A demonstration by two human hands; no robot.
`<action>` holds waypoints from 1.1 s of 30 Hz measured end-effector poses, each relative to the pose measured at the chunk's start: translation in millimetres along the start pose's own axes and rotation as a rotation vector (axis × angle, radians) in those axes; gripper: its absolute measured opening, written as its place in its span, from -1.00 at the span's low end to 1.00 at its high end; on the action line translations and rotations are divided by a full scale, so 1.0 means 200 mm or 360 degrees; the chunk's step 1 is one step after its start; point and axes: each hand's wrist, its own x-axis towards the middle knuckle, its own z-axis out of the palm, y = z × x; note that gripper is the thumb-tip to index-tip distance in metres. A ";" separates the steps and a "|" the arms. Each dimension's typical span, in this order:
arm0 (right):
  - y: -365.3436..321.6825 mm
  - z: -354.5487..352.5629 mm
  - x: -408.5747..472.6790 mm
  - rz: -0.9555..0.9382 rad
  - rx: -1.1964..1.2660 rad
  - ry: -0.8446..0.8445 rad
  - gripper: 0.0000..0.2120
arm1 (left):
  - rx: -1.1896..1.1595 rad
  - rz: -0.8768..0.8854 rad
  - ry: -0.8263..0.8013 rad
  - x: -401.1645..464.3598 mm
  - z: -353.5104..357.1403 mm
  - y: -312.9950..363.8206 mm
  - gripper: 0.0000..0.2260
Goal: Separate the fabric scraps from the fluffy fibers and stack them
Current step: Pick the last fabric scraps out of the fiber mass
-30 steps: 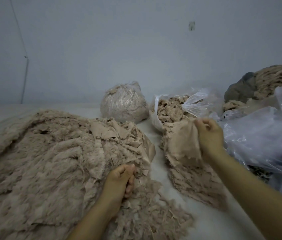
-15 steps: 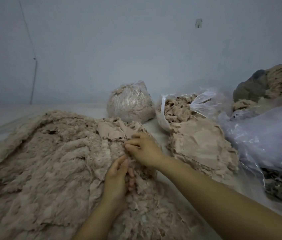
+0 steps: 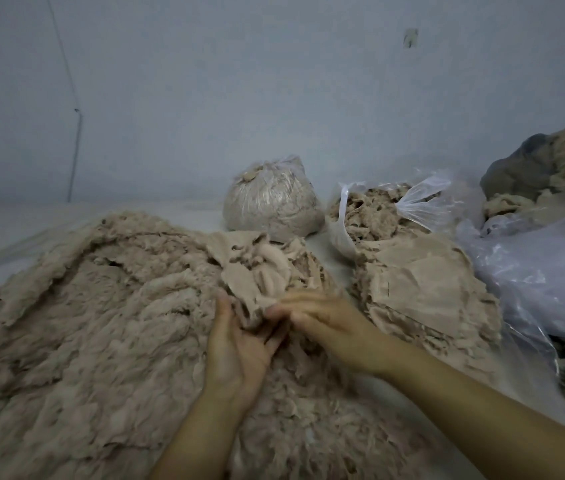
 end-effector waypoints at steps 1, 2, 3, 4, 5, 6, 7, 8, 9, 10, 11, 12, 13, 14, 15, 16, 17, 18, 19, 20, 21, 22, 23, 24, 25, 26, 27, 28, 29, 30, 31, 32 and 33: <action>-0.01 0.00 -0.07 -0.0049 -0.0089 -0.0071 -0.72 | 0.0001 -0.0038 -0.0018 0.00 0.00 0.00 -0.41; -0.02 0.01 -0.14 -0.0082 -0.0161 -0.0119 -0.70 | 0.0054 -0.0107 -0.0001 0.00 0.00 -0.01 -0.47; -0.02 0.01 -0.20 -0.0113 -0.0219 -0.0137 -0.68 | 0.0140 -0.0185 0.0056 0.00 0.00 -0.02 -0.53; -0.01 0.01 -0.25 -0.0122 -0.0262 -0.0137 -0.67 | 0.0227 -0.0250 0.0140 -0.01 0.01 -0.03 -0.58; 0.00 0.01 -0.29 -0.0100 -0.0286 -0.0128 -0.67 | 0.0282 -0.0283 0.0223 -0.01 0.02 -0.05 -0.61; 0.01 0.02 -0.33 -0.0059 -0.0286 -0.0114 -0.69 | 0.0314 -0.0280 0.0297 -0.02 0.02 -0.06 -0.64; 0.02 0.02 -0.36 -0.0022 -0.0265 -0.0097 -0.70 | 0.0333 -0.0256 0.0356 -0.02 0.03 -0.06 -0.65; 0.03 0.03 -0.39 0.0002 -0.0234 -0.0083 -0.69 | 0.0353 -0.0227 0.0399 -0.02 0.03 -0.07 -0.66; 0.04 0.05 -0.42 0.0021 -0.0207 -0.0070 -0.69 | 0.0374 -0.0199 0.0432 -0.02 0.03 -0.08 -0.66; 0.05 0.06 -0.44 0.0041 -0.0183 -0.0053 -0.67 | 0.0387 -0.0181 0.0448 -0.03 0.03 -0.08 -0.66; 0.05 0.07 -0.45 0.0053 -0.0164 -0.0035 -0.64 | 0.0385 -0.0178 0.0455 -0.03 0.03 -0.09 -0.66; 0.06 0.07 -0.46 0.0060 -0.0148 -0.0026 -0.63 | 0.0374 -0.0176 0.0456 -0.04 0.04 -0.09 -0.67; 0.07 0.06 -0.46 0.0073 -0.0133 -0.0031 -0.65 | 0.0370 -0.0162 0.0454 -0.04 0.04 -0.08 -0.67; 0.07 0.06 -0.45 0.0104 -0.0109 -0.0041 -0.69 | 0.0383 -0.0135 0.0444 -0.04 0.04 -0.08 -0.68; 0.08 0.07 -0.45 0.0176 -0.0067 -0.0042 -0.75 | 0.0409 -0.0114 0.0419 -0.04 0.04 -0.08 -0.69; 0.07 0.08 -0.43 0.0293 0.0005 -0.0010 -0.82 | 0.0430 -0.0105 0.0368 -0.05 0.04 -0.08 -0.71; 0.06 0.09 -0.41 0.0447 0.0146 0.0088 -0.88 | 0.0441 -0.0111 0.0299 -0.05 0.04 -0.08 -0.72; 0.05 0.10 -0.38 0.0619 0.0346 0.0232 -0.87 | 0.0451 -0.0122 0.0235 -0.05 0.03 -0.09 -0.74; 0.04 0.10 -0.34 0.0789 0.0557 0.0380 -0.77 | 0.0472 -0.0136 0.0182 -0.06 0.03 -0.10 -0.76; 0.03 0.09 -0.30 0.0977 0.0762 0.0461 -0.62 | 0.0494 -0.0157 0.0127 -0.06 0.03 -0.12 -0.76; 0.02 0.08 -0.25 0.1185 0.0979 0.0437 -0.48 | 0.0518 -0.0186 0.0070 -0.07 0.04 -0.14 -0.75; 0.01 0.07 -0.21 0.1388 0.1203 0.0348 -0.41 | 0.0563 -0.0207 0.0021 -0.08 0.04 -0.15 -0.73; -0.01 0.07 -0.16 0.1534 0.1405 0.0261 -0.39 | 0.0627 -0.0197 -0.0005 -0.09 0.04 -0.16 -0.71; -0.03 0.08 -0.12 0.1592 0.1568 0.0256 -0.44 | 0.0700 -0.0145 -0.0008 -0.09 0.03 -0.17 -0.70; -0.03 0.09 -0.09 0.1570 0.1704 0.0364 -0.54 | 0.0777 -0.0063 -0.0009 -0.09 0.03 -0.18 -0.68; -0.03 0.10 -0.06 0.1501 0.1853 0.0566 -0.64 | 0.0834 0.0037 -0.0003 -0.09 0.03 -0.18 -0.68; -0.03 0.10 -0.03 0.1398 0.2019 0.0809 -0.71 | 0.0857 0.0122 0.0039 -0.10 0.04 -0.18 -0.68; -0.03 0.11 -0.02 0.1295 0.2175 0.1034 -0.74 | 0.0842 0.0165 0.0112 -0.10 0.05 -0.18 -0.65; -0.03 0.11 -0.01 0.1206 0.2293 0.1179 -0.74 | 0.0796 0.0170 0.0183 -0.10 0.06 -0.18 -0.60; -0.02 0.11 0.00 0.1154 0.2381 0.1247 -0.73 | 0.0743 0.0149 0.0218 -0.10 0.07 -0.18 -0.55; -0.02 0.11 0.00 0.1135 0.2436 0.1267 -0.72 | 0.0696 0.0108 0.0234 -0.11 0.08 -0.18 -0.51; -0.01 0.12 -0.01 0.1137 0.2451 0.1278 -0.72 | 0.0649 0.0045 0.0238 -0.11 0.09 -0.19 -0.48; 0.00 0.12 -0.01 0.1148 0.2445 0.1299 -0.72 | 0.0599 -0.0036 0.0243 -0.11 0.09 -0.20 -0.46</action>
